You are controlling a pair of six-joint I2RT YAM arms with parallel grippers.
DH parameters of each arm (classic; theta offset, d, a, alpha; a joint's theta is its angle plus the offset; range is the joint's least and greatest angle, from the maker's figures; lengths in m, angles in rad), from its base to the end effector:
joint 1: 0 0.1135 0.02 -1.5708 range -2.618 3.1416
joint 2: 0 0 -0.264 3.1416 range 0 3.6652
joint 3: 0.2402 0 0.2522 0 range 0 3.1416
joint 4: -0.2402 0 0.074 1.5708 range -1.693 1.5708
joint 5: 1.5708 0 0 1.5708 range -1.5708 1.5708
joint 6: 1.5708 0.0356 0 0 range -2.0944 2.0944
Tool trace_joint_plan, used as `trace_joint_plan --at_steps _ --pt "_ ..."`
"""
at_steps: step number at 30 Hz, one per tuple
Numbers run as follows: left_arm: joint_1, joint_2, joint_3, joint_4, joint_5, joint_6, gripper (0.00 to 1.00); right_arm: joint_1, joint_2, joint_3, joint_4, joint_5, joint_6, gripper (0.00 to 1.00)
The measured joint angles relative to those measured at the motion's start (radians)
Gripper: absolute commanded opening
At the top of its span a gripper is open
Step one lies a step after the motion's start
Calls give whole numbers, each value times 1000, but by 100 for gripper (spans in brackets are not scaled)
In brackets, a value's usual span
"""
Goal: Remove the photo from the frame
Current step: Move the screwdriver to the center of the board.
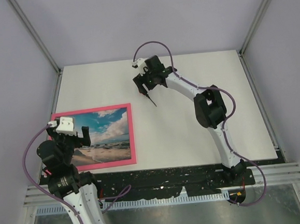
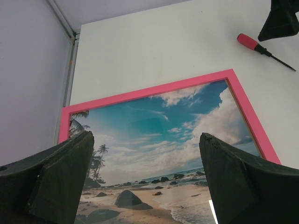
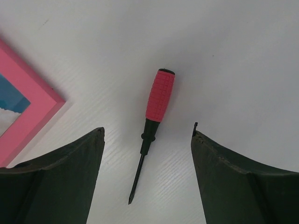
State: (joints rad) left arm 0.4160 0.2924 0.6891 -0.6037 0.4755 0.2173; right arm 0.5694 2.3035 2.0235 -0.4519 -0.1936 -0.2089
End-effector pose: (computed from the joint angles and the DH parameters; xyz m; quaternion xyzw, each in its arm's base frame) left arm 0.0737 0.0147 0.3179 0.0729 0.7655 0.0170 0.6390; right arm 0.4424 0.2913 0.2269 -0.3813 0.8261 0.1595 0.3830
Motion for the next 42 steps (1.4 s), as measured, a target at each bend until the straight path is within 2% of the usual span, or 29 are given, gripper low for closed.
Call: trace_joint_plan --at_steps 8,15,21,34,37,42 --pt "23 8 0 0 27 0 99 0 89 4 15 0 4 67" --pt "34 10 0 0 39 0 100 0 130 12 25 1 7 63" --pt "39 10 0 0 43 0 100 0 160 46 40 6 6 55" --pt "55 10 0 0 51 0 100 0 204 109 36 16 -8 21" --pt "58 10 0 0 54 0 100 0 195 89 51 16 -19 8" --pt "63 7 0 0 61 0 99 0 108 -52 71 7 -45 8"
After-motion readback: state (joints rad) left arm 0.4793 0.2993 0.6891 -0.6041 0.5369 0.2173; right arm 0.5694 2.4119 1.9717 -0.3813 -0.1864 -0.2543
